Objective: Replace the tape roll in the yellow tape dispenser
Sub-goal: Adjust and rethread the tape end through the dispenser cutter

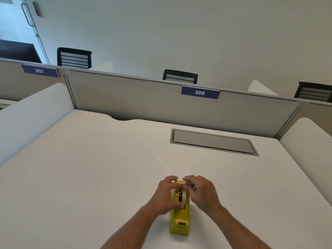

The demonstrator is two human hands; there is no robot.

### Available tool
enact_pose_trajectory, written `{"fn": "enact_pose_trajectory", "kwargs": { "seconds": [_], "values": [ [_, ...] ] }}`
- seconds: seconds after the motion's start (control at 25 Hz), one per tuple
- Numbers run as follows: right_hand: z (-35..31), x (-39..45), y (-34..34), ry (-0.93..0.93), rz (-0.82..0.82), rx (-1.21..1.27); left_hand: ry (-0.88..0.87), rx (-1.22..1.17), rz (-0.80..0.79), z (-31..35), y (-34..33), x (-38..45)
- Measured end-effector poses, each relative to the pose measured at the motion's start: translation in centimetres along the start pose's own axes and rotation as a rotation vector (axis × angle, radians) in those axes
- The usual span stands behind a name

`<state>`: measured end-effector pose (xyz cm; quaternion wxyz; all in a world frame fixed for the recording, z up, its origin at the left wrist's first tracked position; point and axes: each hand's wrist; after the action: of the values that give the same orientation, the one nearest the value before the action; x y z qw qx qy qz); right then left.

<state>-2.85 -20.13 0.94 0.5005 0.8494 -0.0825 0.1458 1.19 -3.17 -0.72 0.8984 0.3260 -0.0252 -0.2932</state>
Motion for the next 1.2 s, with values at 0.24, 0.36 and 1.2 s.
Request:
{"fn": "enact_pose_trajectory", "kwargs": {
  "seconds": [0.24,0.36,1.2],
  "values": [
    [-0.2,0.3,-0.1,-0.057,-0.082,0.025,0.044,-0.022,-0.027,0.4,0.2,0.3],
    [-0.4,0.6,0.1,-0.125,-0.112,0.072,0.062,-0.030,-0.043,0.3,0.2,0.5],
    [-1.2,1.9,0.5,-0.389,-0.160,0.214,0.050,-0.156,0.043,0.1,-0.1,0.7]
  ]
}}
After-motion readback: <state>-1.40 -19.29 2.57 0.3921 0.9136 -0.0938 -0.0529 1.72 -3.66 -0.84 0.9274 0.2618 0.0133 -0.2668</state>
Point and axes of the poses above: each hand's wrist, its own x-axis towards the middle knuckle, its own y-axis out of the back of the hand, z = x × y, and after that the axes turned 3 degrees about -z, right-handed
